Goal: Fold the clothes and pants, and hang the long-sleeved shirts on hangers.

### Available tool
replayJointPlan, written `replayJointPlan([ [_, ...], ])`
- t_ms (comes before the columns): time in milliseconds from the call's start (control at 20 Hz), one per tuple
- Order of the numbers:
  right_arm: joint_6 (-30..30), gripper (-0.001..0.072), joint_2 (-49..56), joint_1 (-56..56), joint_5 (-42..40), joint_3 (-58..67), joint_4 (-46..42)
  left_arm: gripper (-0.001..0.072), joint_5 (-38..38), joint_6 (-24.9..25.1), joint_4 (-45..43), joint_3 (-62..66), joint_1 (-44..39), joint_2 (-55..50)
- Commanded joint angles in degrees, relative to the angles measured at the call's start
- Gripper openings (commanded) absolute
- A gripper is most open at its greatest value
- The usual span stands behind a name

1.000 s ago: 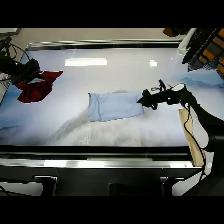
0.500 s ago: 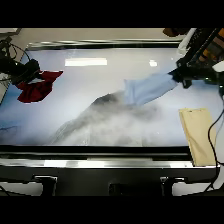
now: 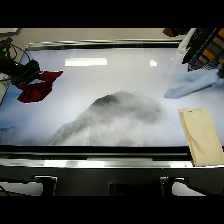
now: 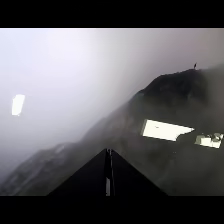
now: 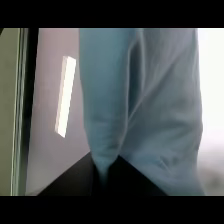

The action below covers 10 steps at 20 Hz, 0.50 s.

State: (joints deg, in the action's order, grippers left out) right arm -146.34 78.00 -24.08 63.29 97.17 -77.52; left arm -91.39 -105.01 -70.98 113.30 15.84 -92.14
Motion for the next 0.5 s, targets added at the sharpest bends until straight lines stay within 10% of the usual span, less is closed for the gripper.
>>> replayJointPlan([
  [0,-7.98,0.0031,-3.56,-0.79,7.54,0.07,-13.03,0.0031,-0.81,0.02,0.00,-0.02,0.04,-0.04],
  [450,-9.42,0.0033,-6.99,-0.76,29.05,-0.39,-31.80,0.0031,-1.42,0.04,0.02,-0.02,0.02,-0.04],
])
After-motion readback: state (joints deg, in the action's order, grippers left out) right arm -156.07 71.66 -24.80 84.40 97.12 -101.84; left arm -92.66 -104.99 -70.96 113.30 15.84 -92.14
